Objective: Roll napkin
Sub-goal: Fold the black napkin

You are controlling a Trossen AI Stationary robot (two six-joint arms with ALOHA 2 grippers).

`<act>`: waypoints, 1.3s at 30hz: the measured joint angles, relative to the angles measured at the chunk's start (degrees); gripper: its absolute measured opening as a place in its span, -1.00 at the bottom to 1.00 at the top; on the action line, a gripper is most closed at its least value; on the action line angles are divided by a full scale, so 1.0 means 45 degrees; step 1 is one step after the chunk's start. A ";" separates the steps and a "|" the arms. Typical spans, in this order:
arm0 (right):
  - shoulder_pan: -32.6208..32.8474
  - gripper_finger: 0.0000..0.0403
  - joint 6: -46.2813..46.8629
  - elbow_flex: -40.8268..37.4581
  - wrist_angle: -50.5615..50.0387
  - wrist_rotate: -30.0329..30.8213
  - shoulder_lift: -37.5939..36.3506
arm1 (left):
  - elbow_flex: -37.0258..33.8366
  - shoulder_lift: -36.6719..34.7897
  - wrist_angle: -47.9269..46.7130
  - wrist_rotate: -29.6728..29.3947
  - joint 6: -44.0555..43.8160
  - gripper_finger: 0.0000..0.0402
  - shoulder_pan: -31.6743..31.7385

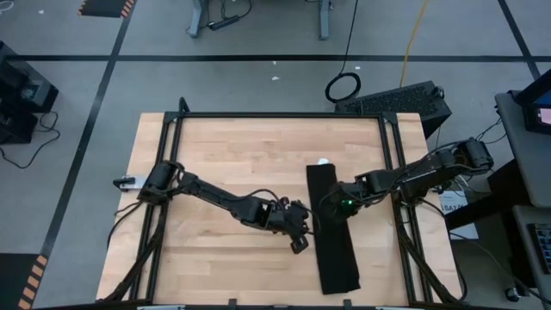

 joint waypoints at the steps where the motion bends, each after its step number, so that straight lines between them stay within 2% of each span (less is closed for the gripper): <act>1: 0.0000 -1.00 -0.0054 0.0076 -0.0196 0.0029 0.0000 | 0.0002 0.0060 0.0250 -0.0009 0.0014 -0.50 0.0055; 3: -0.0026 -1.00 -0.0221 0.0186 -0.0480 0.0152 0.0000 | -0.0008 0.0239 0.0522 0.0060 0.0192 -0.50 0.0107; 9: -0.0039 -1.00 -0.0283 0.0198 -0.1259 0.1101 0.0126 | 0.0060 0.1502 0.3802 0.0719 0.2175 -0.50 0.0009; 12: -0.0039 -1.00 -0.0320 0.0190 -0.1354 0.1382 0.0178 | 0.0072 0.1910 0.5043 0.0750 0.2532 -0.50 -0.0077; 17: -0.0039 -1.00 0.0000 0.0193 -0.1284 0.1471 0.0209 | 0.0085 0.2234 0.5589 0.0874 0.3125 -0.50 -0.0007; 21: 0.0021 -1.00 0.0617 0.0193 -0.1434 0.1189 0.0170 | 0.0080 0.2358 0.6013 0.1728 0.3931 -0.50 -0.0002; 25: 0.0033 -0.91 0.1133 0.0193 -0.2086 0.0922 0.0040 | 0.0080 0.2403 0.5022 0.2019 0.3911 -0.50 0.0047; 29: 0.0017 -0.69 0.1203 0.0193 -0.2711 0.0743 -0.0571 | 0.0073 0.2332 0.3570 0.2010 0.3684 -0.50 0.0208; 34: 0.0013 -0.39 0.1362 0.0193 -0.3130 0.0719 -0.1834 | 0.0103 0.1782 0.3669 0.2155 0.2924 -0.50 0.0228; 39: 0.0373 -0.24 0.2271 0.0193 -0.3462 0.1046 -0.3122 | 0.0586 0.1029 0.2620 0.2152 0.1565 -0.50 0.0212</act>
